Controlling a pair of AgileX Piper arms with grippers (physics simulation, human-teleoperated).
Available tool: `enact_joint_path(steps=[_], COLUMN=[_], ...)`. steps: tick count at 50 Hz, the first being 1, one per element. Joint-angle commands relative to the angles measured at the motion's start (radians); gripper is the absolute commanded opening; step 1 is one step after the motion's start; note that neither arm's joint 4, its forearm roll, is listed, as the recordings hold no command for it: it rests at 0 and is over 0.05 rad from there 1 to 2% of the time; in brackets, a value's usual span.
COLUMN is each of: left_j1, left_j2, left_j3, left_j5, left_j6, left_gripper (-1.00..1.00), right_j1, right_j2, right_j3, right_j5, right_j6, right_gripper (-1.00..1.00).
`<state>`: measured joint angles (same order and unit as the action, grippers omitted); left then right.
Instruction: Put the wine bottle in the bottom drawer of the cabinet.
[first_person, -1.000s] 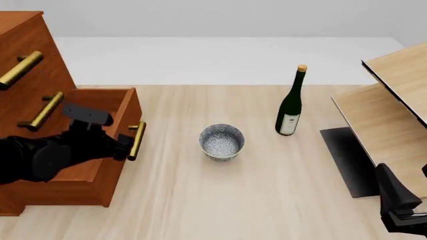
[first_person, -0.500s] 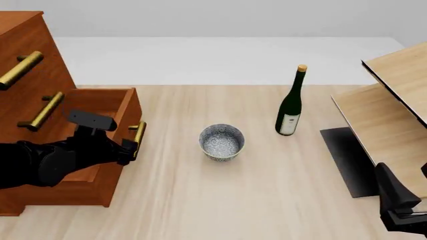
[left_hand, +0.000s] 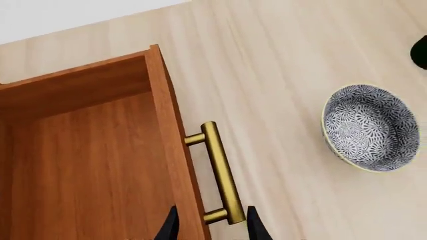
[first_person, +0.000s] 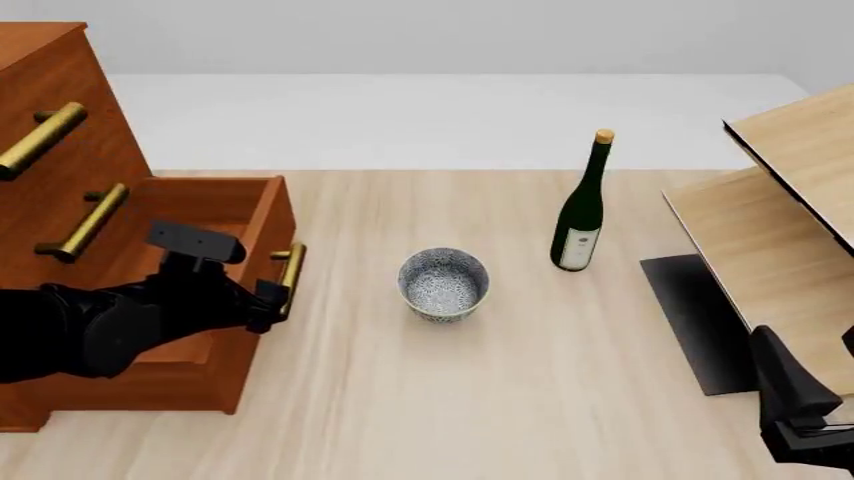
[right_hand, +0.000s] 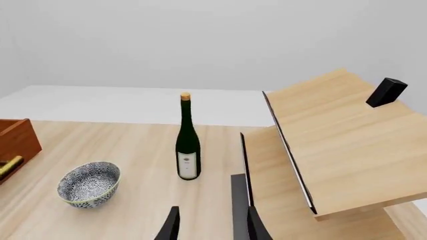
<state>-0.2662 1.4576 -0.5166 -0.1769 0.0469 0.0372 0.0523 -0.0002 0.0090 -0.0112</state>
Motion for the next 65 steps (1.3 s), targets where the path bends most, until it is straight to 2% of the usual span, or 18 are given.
enact_joint_path(steps=[1,44,50,65], left_j1=[-0.039,-0.123,-0.09,-0.025], left_j2=[-0.015,-0.027,-0.073,-0.251], left_j3=[-0.004,0.016,0.013,-0.066], left_j5=[0.007,-0.015,0.017,0.195], left_j6=[-0.011,-0.054,-0.019,0.036], left_gripper=[1.0,1.0,1.0,1.0], right_j1=[0.002,0.004,0.005,0.008], right_j2=[-0.002,0.006,0.003,0.006], right_j3=[0.0,0.0,0.0,0.0], right_j5=[0.002,-0.006,-0.003,-0.003], right_j6=[-0.001,0.002,0.001,-0.001], right_gripper=[1.0,1.0,1.0,1.0])
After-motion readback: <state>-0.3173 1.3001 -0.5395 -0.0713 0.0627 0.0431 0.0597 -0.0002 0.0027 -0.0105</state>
